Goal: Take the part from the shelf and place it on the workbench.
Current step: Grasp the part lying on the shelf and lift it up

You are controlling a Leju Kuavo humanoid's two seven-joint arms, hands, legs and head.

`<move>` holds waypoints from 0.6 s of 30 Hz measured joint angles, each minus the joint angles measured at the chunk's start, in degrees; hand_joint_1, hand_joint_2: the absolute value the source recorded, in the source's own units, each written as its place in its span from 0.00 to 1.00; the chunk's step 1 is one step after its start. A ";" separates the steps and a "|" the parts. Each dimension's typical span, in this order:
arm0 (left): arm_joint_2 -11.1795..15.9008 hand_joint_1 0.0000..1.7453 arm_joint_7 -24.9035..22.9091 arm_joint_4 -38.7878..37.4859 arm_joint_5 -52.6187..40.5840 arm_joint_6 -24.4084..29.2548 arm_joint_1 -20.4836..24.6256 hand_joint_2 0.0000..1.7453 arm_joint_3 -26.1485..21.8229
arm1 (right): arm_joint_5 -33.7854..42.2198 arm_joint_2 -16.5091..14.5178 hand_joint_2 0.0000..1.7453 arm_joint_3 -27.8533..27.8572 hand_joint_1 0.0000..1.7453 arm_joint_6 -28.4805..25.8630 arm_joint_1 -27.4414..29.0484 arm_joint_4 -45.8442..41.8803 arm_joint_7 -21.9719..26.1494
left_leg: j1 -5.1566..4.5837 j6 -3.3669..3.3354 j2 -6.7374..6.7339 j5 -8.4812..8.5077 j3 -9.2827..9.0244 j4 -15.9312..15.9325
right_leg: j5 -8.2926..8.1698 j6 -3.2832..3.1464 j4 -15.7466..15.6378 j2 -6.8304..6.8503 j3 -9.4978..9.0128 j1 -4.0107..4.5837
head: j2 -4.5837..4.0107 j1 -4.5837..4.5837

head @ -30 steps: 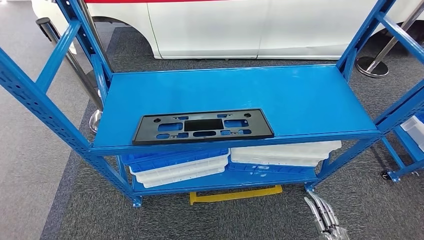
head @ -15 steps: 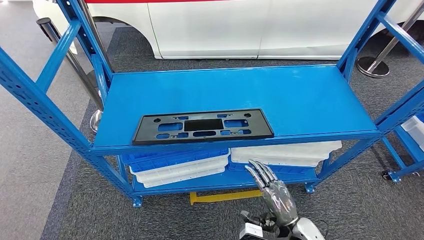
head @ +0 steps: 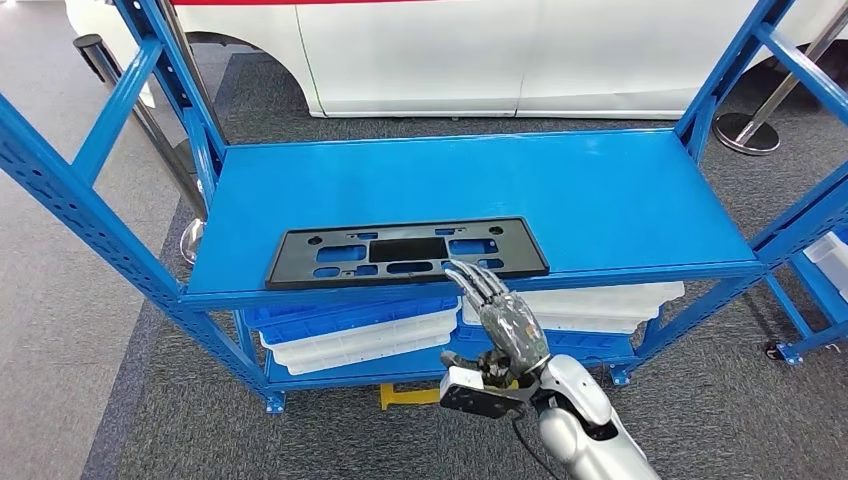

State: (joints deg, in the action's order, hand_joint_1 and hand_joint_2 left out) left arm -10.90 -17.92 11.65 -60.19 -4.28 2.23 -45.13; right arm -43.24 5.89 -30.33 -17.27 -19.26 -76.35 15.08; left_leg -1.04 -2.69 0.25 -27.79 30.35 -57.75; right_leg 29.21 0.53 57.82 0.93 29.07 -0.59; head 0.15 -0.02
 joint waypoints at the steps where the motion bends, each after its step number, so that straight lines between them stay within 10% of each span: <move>1: 0.01 0.00 0.00 0.00 -0.18 -0.04 0.00 0.00 0.01 | 0.76 -0.16 0.00 -0.15 0.00 0.48 -1.29 0.31 -0.22 | 0.00 0.01 0.00 0.01 0.01 0.00 | 0.00 0.00 0.01 0.00 0.00 0.00 | 0.00 0.00; 7: 0.08 0.00 0.05 0.00 -1.59 -0.23 0.04 0.00 0.00 | 4.98 -2.02 0.00 -0.92 0.00 4.26 -11.08 3.53 -2.15 | 0.00 0.01 0.01 0.03 0.04 -0.01 | -0.02 -0.01 0.03 0.00 0.05 0.00 | 0.00 0.00; 11: 0.14 0.00 0.51 0.00 -1.94 -0.25 0.04 0.00 -0.02 | 5.36 -3.97 1.00 -1.78 0.00 4.84 -15.65 6.47 -3.11 | 0.00 0.02 0.06 0.04 0.05 -0.01 | -0.02 -0.01 0.04 0.04 0.06 0.01 | 0.00 0.00; 18: 0.31 0.00 0.63 0.00 -2.26 -0.18 0.08 0.00 -0.10 | 1.77 -8.56 1.00 -4.84 0.00 1.94 -18.06 13.31 -4.55 | 0.01 0.02 0.06 0.04 0.10 0.00 | -0.01 -0.02 0.05 0.04 0.11 0.01 | 0.00 0.00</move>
State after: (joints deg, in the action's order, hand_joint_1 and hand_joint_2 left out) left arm -10.59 -17.29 11.65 -62.45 -4.46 2.32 -45.24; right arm -41.46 -2.67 -35.17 -15.33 -37.32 -63.04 10.53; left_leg -1.03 -2.67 0.30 -27.75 30.45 -57.75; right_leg 29.21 0.51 57.87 0.97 29.18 -0.58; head 0.15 -0.02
